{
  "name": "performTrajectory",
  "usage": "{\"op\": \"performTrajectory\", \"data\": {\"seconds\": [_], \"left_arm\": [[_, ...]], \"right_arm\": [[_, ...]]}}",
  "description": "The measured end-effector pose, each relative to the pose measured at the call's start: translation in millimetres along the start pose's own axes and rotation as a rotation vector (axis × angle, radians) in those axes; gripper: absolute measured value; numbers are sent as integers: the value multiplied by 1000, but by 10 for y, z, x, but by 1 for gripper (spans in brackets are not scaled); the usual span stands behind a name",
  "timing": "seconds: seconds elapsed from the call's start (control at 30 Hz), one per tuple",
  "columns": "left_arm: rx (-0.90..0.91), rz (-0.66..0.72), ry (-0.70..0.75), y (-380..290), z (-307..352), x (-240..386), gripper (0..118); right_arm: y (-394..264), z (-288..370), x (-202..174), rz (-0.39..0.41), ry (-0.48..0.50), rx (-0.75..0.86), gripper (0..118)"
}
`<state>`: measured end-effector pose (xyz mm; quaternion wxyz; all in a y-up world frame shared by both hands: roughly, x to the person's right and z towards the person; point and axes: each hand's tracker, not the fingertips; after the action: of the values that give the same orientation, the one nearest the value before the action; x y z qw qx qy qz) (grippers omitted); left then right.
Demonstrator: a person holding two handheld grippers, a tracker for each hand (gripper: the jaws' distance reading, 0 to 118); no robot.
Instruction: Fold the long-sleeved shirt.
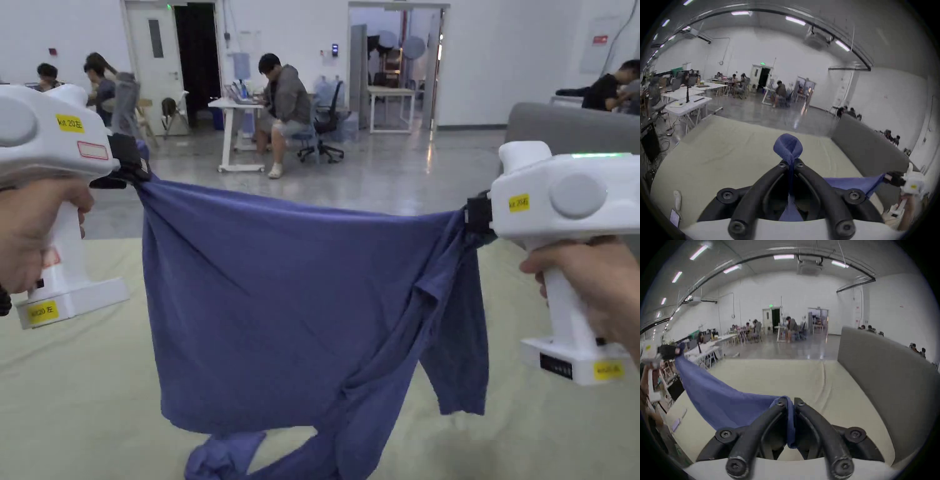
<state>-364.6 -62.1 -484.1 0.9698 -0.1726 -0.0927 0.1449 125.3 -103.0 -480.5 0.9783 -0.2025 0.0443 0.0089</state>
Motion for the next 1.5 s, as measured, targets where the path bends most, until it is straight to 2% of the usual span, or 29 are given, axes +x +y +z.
{"op": "performTrajectory", "data": {"seconds": [0.1,0.17,0.27,0.4,0.63,0.67,0.8,0.9,1.03,1.17,1.3,1.43,1.47,1.5], "left_arm": [[55,-25,12,312,152,107,0],[90,-39,33,494,183,175,0],[132,-36,75,713,145,221,0],[161,-24,92,948,24,237,0],[208,4,83,1250,-249,395,0],[215,2,80,1213,-36,424,0],[226,-21,69,1305,-58,558,0],[232,-28,75,1334,-107,572,0],[202,-12,78,1191,-355,491,0],[124,-2,95,690,-652,379,0],[19,18,135,32,-1021,164,0],[-53,63,134,-581,-1246,6,0],[-70,70,124,-737,-1186,42,0],[-109,64,131,-872,-1178,34,0]], "right_arm": [[696,-60,-75,-25,24,38,3],[1071,-47,-145,-52,7,103,3],[1547,-12,-199,-39,-15,150,3],[2039,77,-123,-118,26,235,2],[2495,84,-85,-98,-2,295,2],[2538,87,-70,-99,-12,309,2],[2723,101,4,-152,-18,386,2],[2793,115,47,-145,-5,388,2],[2621,-27,120,-117,-32,354,2],[2046,-448,235,-125,-25,238,2],[1217,-951,344,-184,-7,117,2],[499,-1289,359,-166,-32,7,2],[353,-1314,360,-177,-60,-3,2],[223,-1307,385,-222,-27,-12,2]]}}
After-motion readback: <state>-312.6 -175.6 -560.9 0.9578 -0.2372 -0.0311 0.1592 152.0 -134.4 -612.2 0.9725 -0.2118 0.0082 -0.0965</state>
